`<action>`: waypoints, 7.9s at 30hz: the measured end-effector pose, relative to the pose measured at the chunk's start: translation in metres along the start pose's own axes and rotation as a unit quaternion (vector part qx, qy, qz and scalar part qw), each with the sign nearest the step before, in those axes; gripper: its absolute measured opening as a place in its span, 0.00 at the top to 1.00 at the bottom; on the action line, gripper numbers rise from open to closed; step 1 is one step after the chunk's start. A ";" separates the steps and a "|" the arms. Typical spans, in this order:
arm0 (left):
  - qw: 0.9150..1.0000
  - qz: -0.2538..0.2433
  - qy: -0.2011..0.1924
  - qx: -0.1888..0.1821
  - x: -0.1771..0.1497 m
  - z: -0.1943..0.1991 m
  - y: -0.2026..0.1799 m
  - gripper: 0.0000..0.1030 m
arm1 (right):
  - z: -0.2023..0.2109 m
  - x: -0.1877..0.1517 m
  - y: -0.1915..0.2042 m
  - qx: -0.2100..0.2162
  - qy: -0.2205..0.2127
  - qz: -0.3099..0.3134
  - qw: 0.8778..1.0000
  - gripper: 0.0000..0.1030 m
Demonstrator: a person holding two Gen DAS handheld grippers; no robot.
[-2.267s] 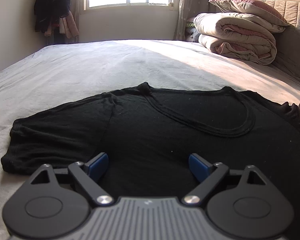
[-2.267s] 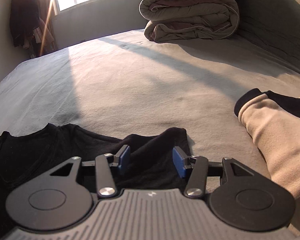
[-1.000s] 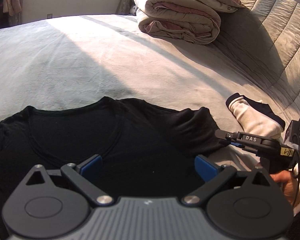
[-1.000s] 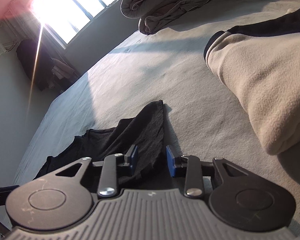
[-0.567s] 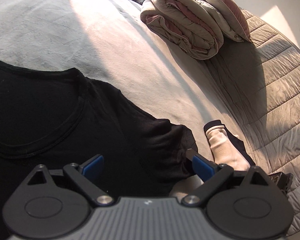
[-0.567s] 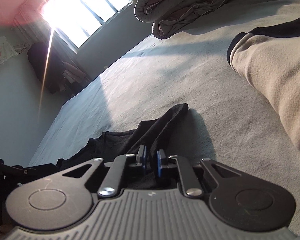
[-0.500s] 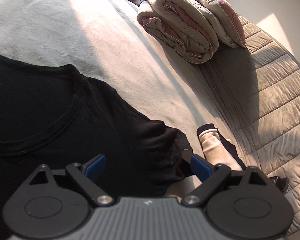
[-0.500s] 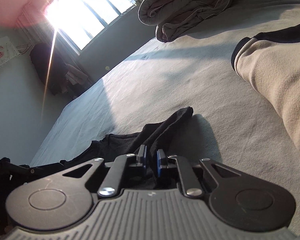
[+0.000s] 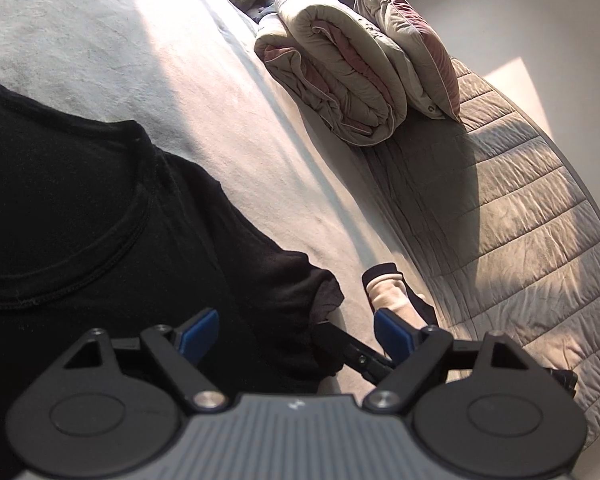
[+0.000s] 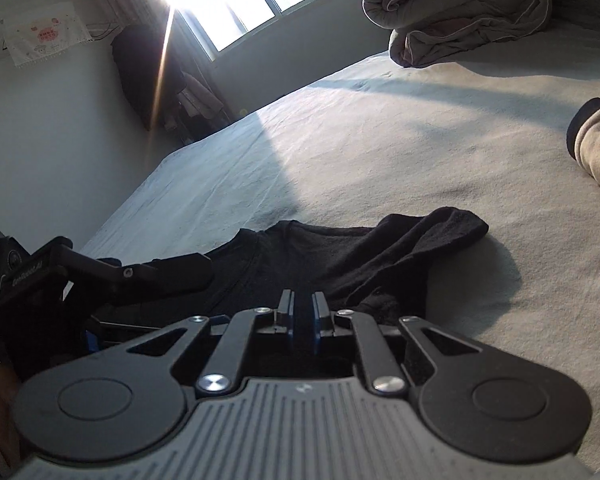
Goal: Fold clothes
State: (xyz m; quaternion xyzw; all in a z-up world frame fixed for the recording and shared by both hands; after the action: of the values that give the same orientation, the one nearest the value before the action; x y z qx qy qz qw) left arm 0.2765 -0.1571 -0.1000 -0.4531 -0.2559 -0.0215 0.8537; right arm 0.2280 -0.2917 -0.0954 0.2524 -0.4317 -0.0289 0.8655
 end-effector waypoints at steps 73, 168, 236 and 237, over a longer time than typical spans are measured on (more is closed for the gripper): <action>0.982 -0.134 -0.039 0.125 0.018 0.005 0.027 0.94 | -0.034 -0.039 0.050 0.094 0.065 0.129 0.985 0.58; 0.980 -0.066 -0.113 0.150 0.057 0.070 0.094 0.66 | -0.084 0.023 0.011 -0.026 0.004 0.059 0.998 0.53; 0.963 -0.261 0.062 0.018 -0.013 0.049 0.042 0.51 | -0.024 -0.026 0.050 0.069 0.044 0.172 0.982 0.85; 0.963 -0.258 0.072 0.033 -0.014 0.045 0.048 0.52 | -0.028 -0.030 0.050 0.065 0.052 0.177 0.981 0.85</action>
State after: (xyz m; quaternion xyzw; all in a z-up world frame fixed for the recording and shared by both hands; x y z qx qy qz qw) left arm 0.2584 -0.0967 -0.1222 -0.3409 -0.3022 -0.2656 0.8497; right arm 0.2223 -0.2284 -0.1082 0.2291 -0.4247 0.1657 0.8601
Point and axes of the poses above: each gripper's, at about its wrist camera, not at the fingertips, and z roughly against the way its jaws point, y to its left, x to its top, the point moved 9 cm from there along -z, roughly the way its jaws point, and after that the axes turned 1 degree about y, right-handed, at the moved point
